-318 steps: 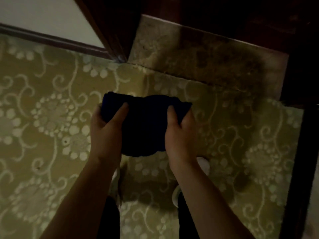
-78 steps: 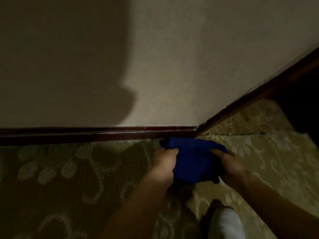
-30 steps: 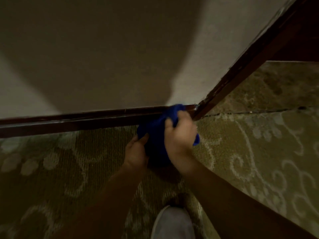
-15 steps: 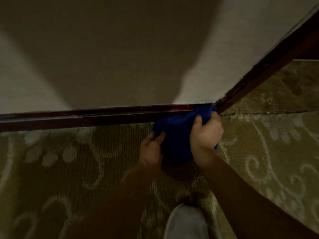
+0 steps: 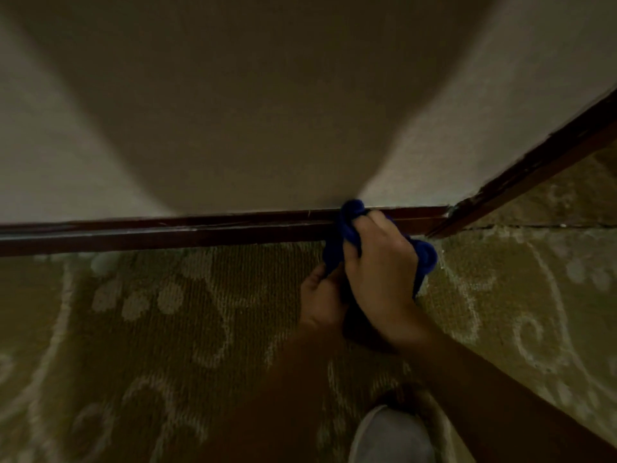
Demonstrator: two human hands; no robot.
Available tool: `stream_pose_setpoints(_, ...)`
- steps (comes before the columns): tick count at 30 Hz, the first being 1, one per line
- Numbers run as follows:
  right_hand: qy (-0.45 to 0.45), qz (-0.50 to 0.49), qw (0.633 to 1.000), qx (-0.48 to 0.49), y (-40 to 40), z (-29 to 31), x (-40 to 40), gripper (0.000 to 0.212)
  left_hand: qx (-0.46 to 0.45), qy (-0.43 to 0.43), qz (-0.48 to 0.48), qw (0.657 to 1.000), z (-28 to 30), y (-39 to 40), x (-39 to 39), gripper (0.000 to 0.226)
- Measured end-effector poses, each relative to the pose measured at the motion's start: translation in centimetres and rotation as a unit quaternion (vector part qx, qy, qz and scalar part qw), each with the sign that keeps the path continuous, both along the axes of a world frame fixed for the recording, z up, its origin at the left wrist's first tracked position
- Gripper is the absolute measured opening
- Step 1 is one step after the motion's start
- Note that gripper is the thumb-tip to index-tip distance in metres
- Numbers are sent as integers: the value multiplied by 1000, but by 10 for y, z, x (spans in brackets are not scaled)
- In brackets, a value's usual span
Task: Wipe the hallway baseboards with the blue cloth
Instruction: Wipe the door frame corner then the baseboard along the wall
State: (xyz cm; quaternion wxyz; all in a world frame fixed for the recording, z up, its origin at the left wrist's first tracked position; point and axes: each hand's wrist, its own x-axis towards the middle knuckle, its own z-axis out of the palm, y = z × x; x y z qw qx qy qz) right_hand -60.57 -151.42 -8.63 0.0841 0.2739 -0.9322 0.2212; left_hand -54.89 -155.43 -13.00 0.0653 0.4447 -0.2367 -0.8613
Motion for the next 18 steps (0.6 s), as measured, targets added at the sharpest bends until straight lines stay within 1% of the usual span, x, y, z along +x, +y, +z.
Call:
stream_pose_setpoints(1,0,4,1000,-9,6,0,-5,9,5,1,1,1000,-2,-1,-1,29)
stream_pose_setpoints(2,-14,-14,999,-36,12,1,-10,10,6,0,1,1000,-2,-2,-2,30)
stream_pose_setpoints(4,-62,-103,988,-99,21,2,-18,10,10,-7,-7,1000,2,-2,-2,32)
stream_pose_setpoints(6,-93,-184,969,-139,20,1,-18,10,20,-26,-11,999,13,-3,-4,34)
stream_pose_setpoints(8,-54,-206,968,-134,5,5,-6,8,-6,-44,14,999,22,-9,-3,33)
stream_pose_setpoints(9,-26,-186,975,-117,-3,5,2,8,-42,-62,38,997,23,-14,1,31)
stream_pose_setpoints(10,-9,-139,986,-96,-13,4,12,8,-105,-92,52,989,23,-22,8,30)
stream_pose_setpoints(11,-14,-83,993,-80,-23,3,20,8,-181,-130,49,973,20,-32,18,30)
stream_pose_setpoints(12,-39,-36,996,-78,-30,2,26,8,-244,-152,27,957,18,-41,27,29)
stream_pose_setpoints(13,-66,-13,994,-81,-34,0,29,9,-287,-167,1,943,16,-48,36,28)
stream_pose_setpoints(14,-72,-17,993,-94,-34,-1,27,11,-298,-161,-19,941,15,-54,43,28)
stream_pose_setpoints(15,-71,-40,990,-111,-29,-3,21,13,-282,-149,-26,948,14,-56,47,29)
stream_pose_setpoints(16,-69,-80,985,-133,-22,-4,14,15,-255,-139,-30,956,11,-58,47,30)
stream_pose_setpoints(18,-101,-162,968,-162,-5,-4,-2,19,-219,-120,-39,968,10,-59,45,34)
